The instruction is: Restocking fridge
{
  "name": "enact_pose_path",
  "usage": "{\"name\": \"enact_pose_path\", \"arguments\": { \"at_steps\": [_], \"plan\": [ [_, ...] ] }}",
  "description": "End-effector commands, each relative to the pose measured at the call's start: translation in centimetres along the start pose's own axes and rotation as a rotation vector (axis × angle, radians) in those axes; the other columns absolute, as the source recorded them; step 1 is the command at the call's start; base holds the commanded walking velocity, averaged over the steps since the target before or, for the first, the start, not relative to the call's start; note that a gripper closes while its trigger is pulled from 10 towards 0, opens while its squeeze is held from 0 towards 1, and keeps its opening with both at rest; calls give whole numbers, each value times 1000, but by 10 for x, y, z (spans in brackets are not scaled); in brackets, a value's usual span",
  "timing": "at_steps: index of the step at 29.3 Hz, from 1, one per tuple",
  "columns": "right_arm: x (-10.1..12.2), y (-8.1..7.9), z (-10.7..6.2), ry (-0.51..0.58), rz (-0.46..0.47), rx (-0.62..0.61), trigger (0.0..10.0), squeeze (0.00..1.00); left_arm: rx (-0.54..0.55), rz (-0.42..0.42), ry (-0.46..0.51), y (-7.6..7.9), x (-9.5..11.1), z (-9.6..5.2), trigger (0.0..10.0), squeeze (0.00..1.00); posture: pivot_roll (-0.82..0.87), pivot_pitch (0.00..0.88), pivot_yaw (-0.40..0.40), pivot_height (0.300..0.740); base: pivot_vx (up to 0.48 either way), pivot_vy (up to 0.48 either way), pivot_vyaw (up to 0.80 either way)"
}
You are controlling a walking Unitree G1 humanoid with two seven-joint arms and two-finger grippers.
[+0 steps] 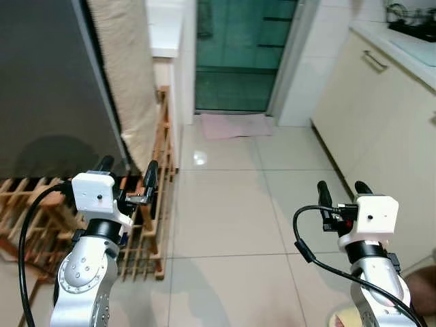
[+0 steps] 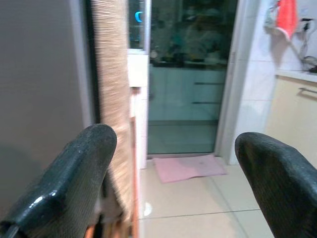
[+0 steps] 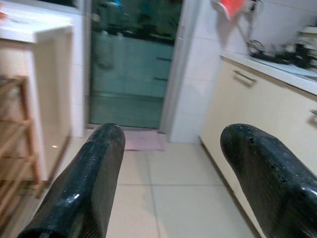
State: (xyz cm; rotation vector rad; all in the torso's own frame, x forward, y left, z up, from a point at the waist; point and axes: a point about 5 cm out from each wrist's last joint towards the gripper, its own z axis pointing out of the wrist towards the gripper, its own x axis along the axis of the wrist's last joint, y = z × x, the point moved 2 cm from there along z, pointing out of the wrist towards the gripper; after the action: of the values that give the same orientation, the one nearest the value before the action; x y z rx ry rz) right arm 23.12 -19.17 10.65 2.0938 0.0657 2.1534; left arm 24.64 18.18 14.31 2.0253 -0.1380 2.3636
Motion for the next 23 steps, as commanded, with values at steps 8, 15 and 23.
{"name": "enact_pose_path", "arguments": {
  "at_steps": [8, 15, 23],
  "plan": [
    [-5, 3, 8, -14, -26, 5, 10000, 0, 47, 18, 15, 1, 7, 3, 10000, 0, -1, 0, -43, 740, 454, 0, 0],
    [-2, -1, 20, -8, -23, 29, 10000, 0, 79, 40, 13, 1, 9, 13, 10000, 0, -1, 0, -45, 740, 0, 0, 0],
    [-1, -8, 23, -11, -9, 37, 10000, 0, 132, 53, -30, -4, 13, 45, 10000, 0, -18, 0, -29, 740, 0, 0, 0]
  ]
}}
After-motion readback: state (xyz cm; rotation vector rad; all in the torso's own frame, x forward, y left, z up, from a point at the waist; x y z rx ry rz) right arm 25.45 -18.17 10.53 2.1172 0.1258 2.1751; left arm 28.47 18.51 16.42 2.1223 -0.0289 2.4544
